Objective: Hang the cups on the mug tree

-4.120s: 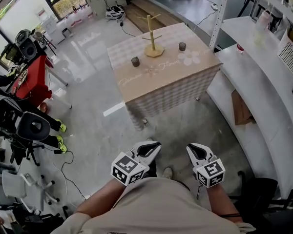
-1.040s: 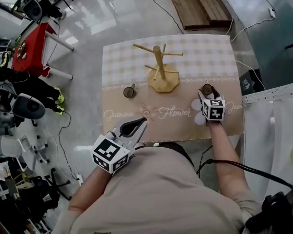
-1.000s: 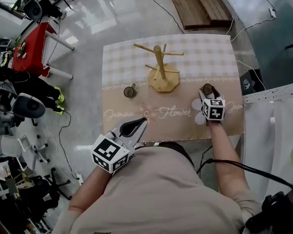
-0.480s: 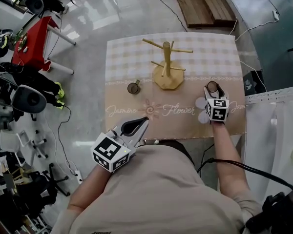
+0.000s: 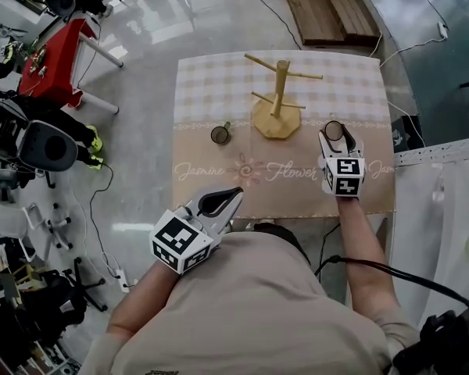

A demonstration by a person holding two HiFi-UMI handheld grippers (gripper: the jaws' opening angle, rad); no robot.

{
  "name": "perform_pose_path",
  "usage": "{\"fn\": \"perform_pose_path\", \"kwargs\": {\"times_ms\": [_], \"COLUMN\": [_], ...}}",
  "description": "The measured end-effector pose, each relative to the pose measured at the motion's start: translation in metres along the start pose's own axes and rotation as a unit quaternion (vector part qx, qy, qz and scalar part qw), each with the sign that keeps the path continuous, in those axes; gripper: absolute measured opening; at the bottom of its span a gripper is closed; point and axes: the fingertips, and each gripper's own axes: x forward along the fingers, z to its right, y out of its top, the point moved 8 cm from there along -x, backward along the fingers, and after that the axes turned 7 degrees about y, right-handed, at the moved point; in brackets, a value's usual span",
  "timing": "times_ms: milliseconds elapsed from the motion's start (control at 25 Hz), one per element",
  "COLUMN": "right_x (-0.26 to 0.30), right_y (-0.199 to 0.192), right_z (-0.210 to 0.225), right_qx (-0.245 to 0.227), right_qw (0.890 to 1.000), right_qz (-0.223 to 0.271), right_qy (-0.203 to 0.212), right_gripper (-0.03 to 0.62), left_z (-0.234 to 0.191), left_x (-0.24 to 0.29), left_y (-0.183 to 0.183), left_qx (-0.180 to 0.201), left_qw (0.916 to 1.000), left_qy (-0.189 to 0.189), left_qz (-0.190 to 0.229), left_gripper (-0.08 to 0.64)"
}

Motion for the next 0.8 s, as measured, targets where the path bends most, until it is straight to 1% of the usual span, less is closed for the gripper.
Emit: {"fn": "perform_pose_path", "kwargs": {"times_ms": [280, 600, 800], "right_x": [0.003, 0.013, 0.020], "right_y": [0.023, 0.041, 0.047], "right_z": [-0.027, -0.047, -0.057], "right_qx": [-0.033, -0.054, -0.064], "right_qw": [0.999, 0.998, 0.997], "right_qz": [0.013, 0.027, 0.026], "right_qy": [0.015, 0.025, 0.028], "right_gripper": [0.270, 0.270, 0.270], "left_z": [-0.004, -0.009, -0.014], "left_x": [-0.018, -0.036, -0.045], "left_y": [-0.009, -0.017, -0.021], "left_qx": [-0.008, -0.012, -0.017], "left_qw": [0.9999, 0.9996, 0.9993], "left_qy": [0.008, 0.023, 0.031], "left_qz": [0.005, 0.007, 0.009], "left_gripper": [0.008, 0.008, 0.008]}}
